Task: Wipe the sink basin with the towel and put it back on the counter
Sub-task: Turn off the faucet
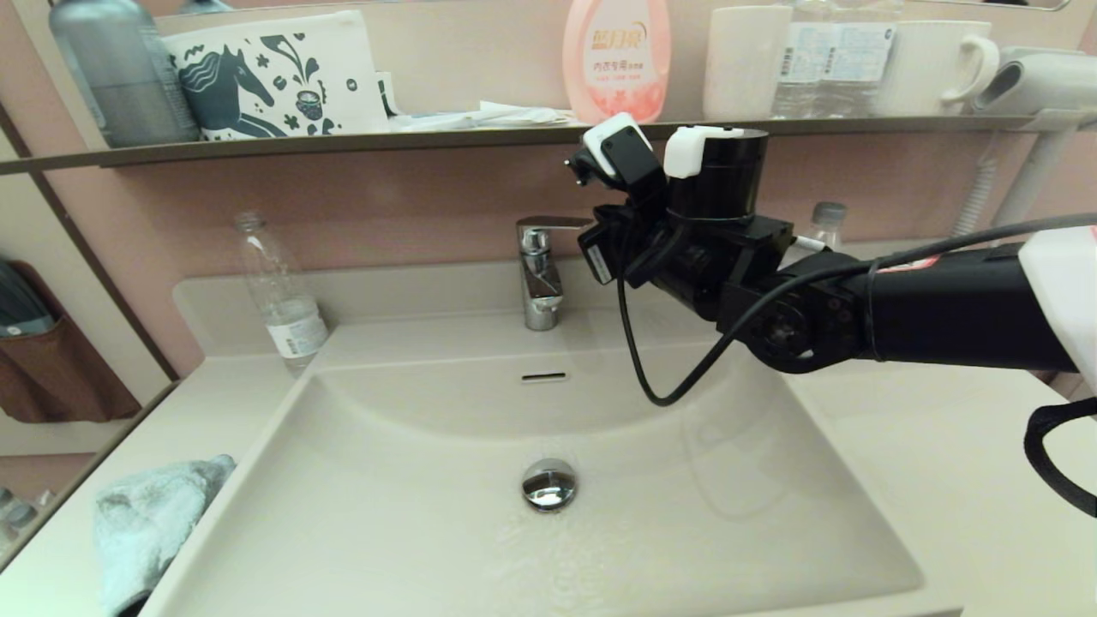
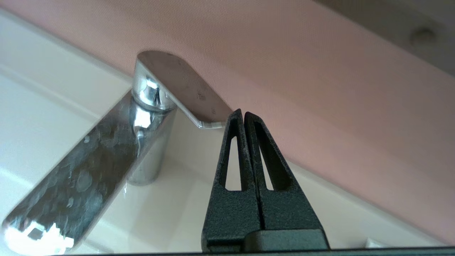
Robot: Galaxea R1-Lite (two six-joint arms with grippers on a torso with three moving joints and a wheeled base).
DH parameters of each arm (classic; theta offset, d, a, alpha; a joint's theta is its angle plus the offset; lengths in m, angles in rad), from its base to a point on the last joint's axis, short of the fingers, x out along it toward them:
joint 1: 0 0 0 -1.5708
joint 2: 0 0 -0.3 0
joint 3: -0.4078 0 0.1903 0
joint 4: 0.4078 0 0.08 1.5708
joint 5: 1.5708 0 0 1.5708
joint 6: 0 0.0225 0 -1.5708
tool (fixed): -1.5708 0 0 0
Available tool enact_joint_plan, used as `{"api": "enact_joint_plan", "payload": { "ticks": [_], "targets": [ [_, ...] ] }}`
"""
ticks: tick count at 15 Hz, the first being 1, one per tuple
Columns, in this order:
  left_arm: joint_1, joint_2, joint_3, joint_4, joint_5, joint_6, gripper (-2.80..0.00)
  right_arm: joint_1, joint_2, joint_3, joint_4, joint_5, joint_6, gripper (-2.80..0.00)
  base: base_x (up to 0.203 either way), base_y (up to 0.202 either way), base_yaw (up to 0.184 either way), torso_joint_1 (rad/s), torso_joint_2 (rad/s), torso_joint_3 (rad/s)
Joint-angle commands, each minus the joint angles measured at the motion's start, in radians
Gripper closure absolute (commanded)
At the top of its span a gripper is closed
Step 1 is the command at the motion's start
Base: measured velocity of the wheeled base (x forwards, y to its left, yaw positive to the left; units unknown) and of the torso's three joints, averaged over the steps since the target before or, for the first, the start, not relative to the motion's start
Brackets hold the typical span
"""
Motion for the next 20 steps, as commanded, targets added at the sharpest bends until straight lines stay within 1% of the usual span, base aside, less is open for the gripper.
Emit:
{"api": "enact_joint_plan", "payload": {
  "ticks": [1,2,4,8,10,14,15,20],
  "targets": [
    [0.000,0.001,0.000,-0.001,0.000,0.000,0.00,0.002,-0.054,0.054,-0.004,-0.018,-0.003,0.00,0.000,0.000,0.000,0.000,0.00,0.000],
    [0.000,0.001,0.000,-0.001,0.000,0.000,0.00,0.002,-0.081,0.080,-0.007,-0.041,0.001,0.00,0.000,0.000,0.000,0.000,0.00,0.000],
    [0.000,0.001,0.000,-0.001,0.000,-0.001,0.00,0.002,-0.102,0.084,-0.007,-0.054,0.044,0.00,0.000,0.000,0.000,0.000,0.00,0.000],
    [0.000,0.001,0.000,-0.001,0.000,0.000,0.00,0.002,-0.087,0.068,0.005,-0.053,0.047,0.00,0.000,0.000,0.000,0.000,0.00,0.000],
    [0.000,0.001,0.000,-0.001,0.000,0.000,0.00,0.001,-0.062,0.031,0.033,-0.052,0.049,0.00,0.000,0.000,0.000,0.000,0.00,0.000],
    [0.000,0.001,0.000,-0.001,0.000,-0.001,0.00,0.002,0.047,-0.101,0.063,-0.048,0.051,0.00,0.000,0.000,0.000,0.000,0.00,0.000],
    [0.000,0.001,0.000,-0.001,0.000,0.000,0.00,0.003,0.063,-0.130,0.099,-0.048,0.052,0.00,0.000,0.000,0.000,0.000,0.00,0.000],
    [0.000,0.001,0.000,-0.001,0.000,0.000,0.00,0.004,0.061,-0.127,0.144,-0.046,0.056,0.00,0.000,0.000,0.000,0.000,0.00,0.000]
  ]
}}
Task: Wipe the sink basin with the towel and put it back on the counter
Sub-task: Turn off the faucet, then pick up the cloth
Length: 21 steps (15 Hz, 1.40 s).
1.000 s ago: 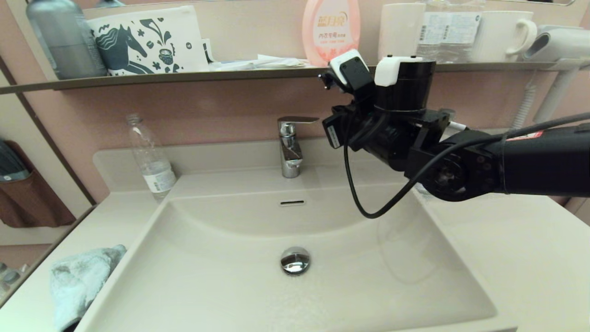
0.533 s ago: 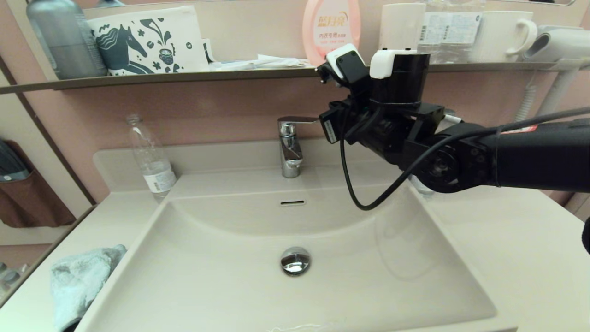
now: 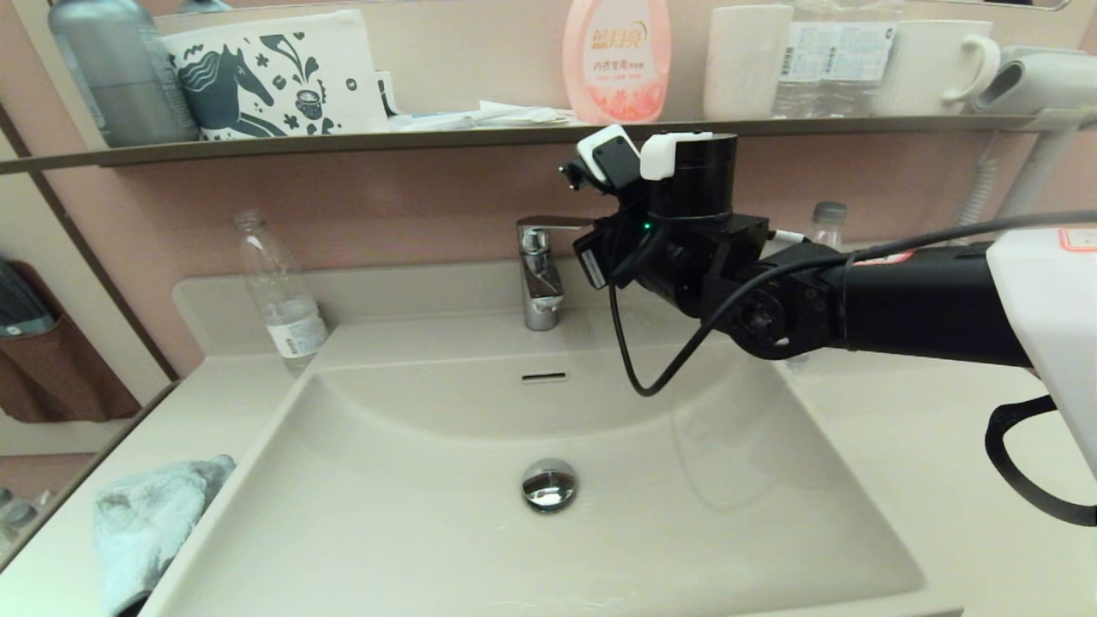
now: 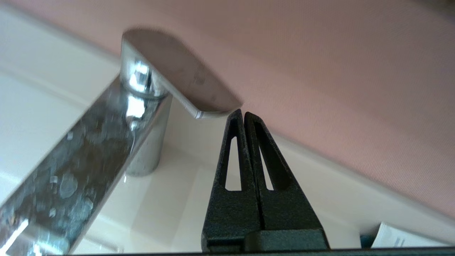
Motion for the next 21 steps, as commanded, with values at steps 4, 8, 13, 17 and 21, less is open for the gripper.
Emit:
{"api": "enact_joint_plan", "payload": {
  "ticks": [4,8,13,17,21],
  "targets": [
    [0.000,0.001,0.000,-0.001,0.000,-0.002,0.00,0.005,-0.117,0.058,0.107,-0.003,0.064,0.00,0.000,0.000,0.000,0.000,0.00,0.000],
    [0.000,0.001,0.000,-0.001,0.000,-0.001,0.00,0.004,-0.340,0.285,0.119,-0.007,0.093,0.00,0.000,0.000,0.000,0.000,0.00,0.000],
    [0.000,0.001,0.000,-0.001,0.000,-0.001,0.00,-0.047,-0.757,0.708,0.139,-0.074,0.136,0.00,0.000,0.000,0.000,0.000,0.00,0.000],
    [0.000,0.001,0.000,-0.001,0.000,-0.001,0.00,-0.311,-1.087,0.843,0.272,-0.126,0.151,0.00,0.000,0.000,0.000,0.000,0.00,0.000],
    [0.000,0.001,0.000,-0.001,0.000,-0.001,0.00,-0.521,-1.457,1.026,0.311,-0.145,0.230,0.00,0.000,0.000,0.000,0.000,0.00,0.000]
  ]
}}
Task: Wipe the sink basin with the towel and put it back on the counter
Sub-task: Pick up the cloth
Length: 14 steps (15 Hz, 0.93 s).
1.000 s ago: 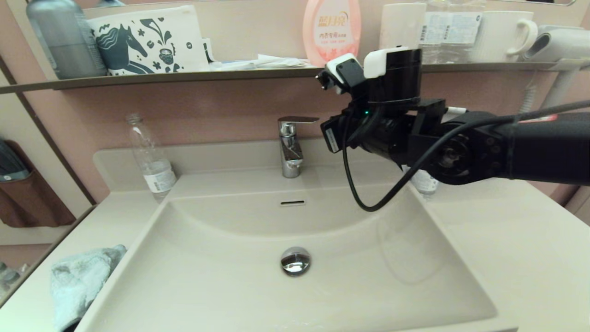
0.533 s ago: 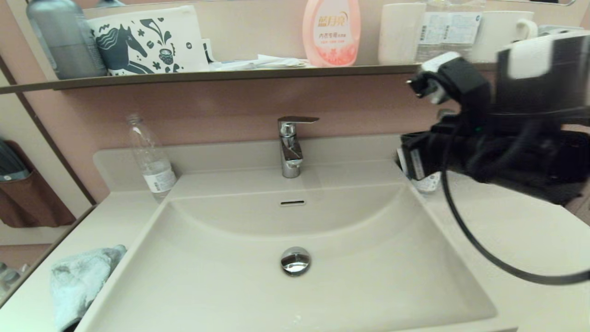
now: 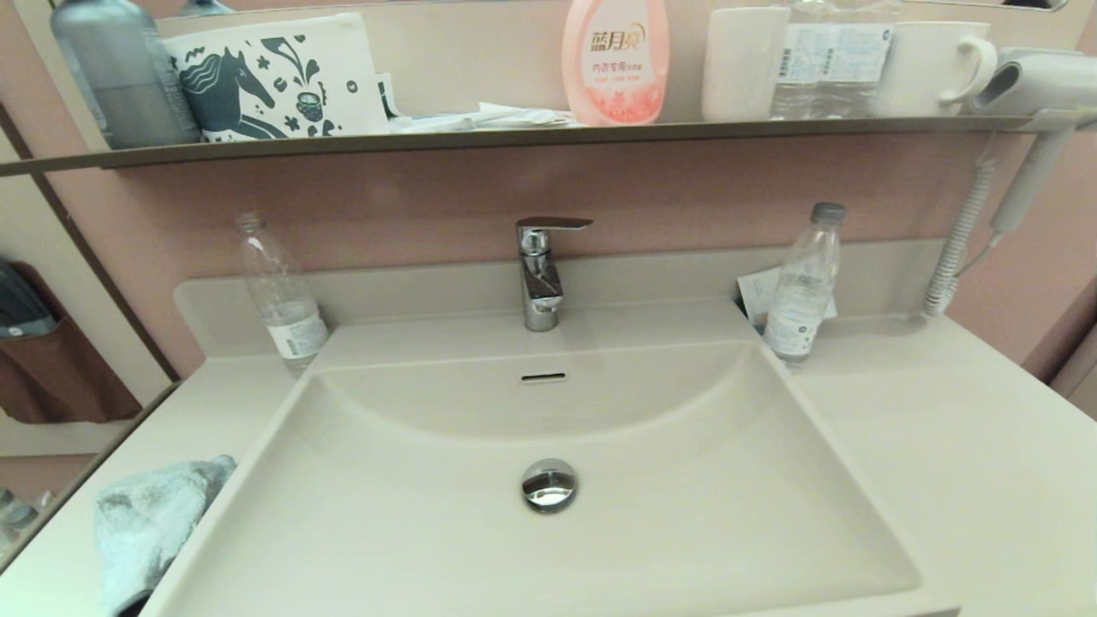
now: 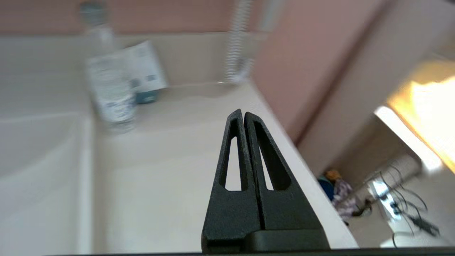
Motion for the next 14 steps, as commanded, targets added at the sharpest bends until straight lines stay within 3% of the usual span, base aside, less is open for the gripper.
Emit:
{"api": "enact_joint_plan", "payload": {
  "ticks": [1,8,14],
  "targets": [
    [0.000,0.001,0.000,-0.001,0.000,-0.001,0.00,-0.063,-0.245,0.078,0.004,-0.004,0.007,0.00,0.000,0.000,0.000,0.000,0.00,0.000],
    [0.000,0.001,0.000,-0.001,0.000,0.000,0.00,-0.163,-0.667,0.391,0.012,0.009,0.051,0.00,0.000,0.000,0.000,0.000,0.00,0.000],
    [0.000,0.001,0.000,-0.001,0.000,0.000,0.00,-0.190,-0.877,0.686,0.005,0.196,0.134,0.00,0.000,0.000,0.000,0.000,0.00,0.000]
  ]
}}
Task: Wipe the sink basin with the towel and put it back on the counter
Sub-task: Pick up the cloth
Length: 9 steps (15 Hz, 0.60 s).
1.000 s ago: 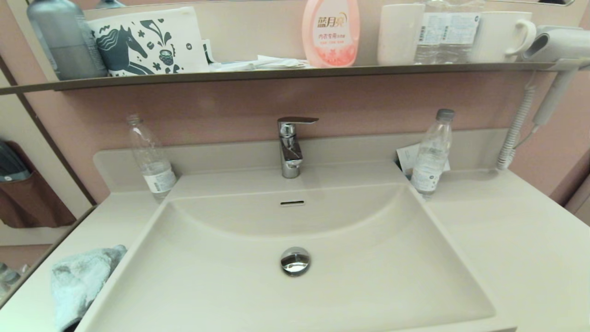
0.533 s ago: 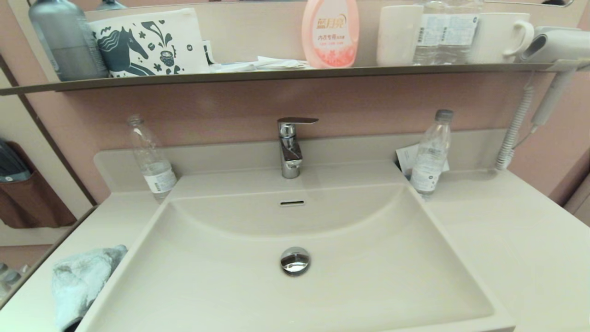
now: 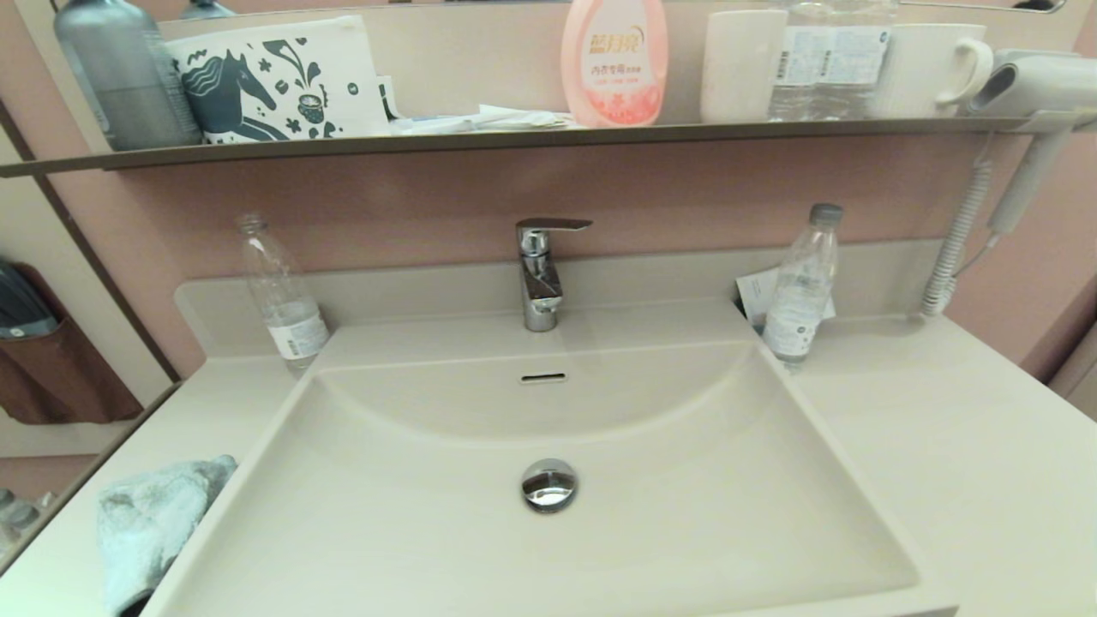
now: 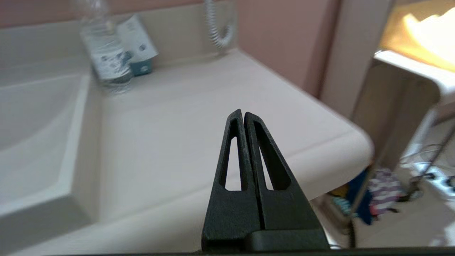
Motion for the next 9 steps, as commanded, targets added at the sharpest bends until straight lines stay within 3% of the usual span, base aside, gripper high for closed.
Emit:
{"api": "enact_joint_plan", "payload": {
  "ticks": [1,3,6,8,9],
  "targets": [
    [0.000,0.001,0.000,0.000,0.000,0.000,0.00,-0.001,-0.048,0.059,-0.005,0.033,0.051,0.00,0.000,0.000,0.000,0.000,0.00,0.000],
    [0.000,0.001,0.000,0.000,0.000,0.000,0.00,-0.001,-0.048,0.120,-0.010,0.117,0.065,0.00,0.000,0.000,0.000,0.000,0.00,0.000],
    [0.000,0.001,0.000,0.000,0.000,0.000,0.00,-0.001,-0.048,0.179,-0.023,0.177,0.059,0.00,0.000,0.000,0.000,0.000,0.00,0.000],
    [0.000,0.001,0.000,0.000,0.000,0.000,0.00,-0.001,-0.048,0.182,-0.022,0.196,0.025,0.00,0.000,0.000,0.000,0.000,0.00,0.000],
    [0.000,0.001,0.000,0.000,0.000,0.000,0.00,-0.001,-0.048,0.193,-0.023,0.243,-0.042,0.00,0.000,0.000,0.000,0.000,0.00,0.000]
  ]
}}
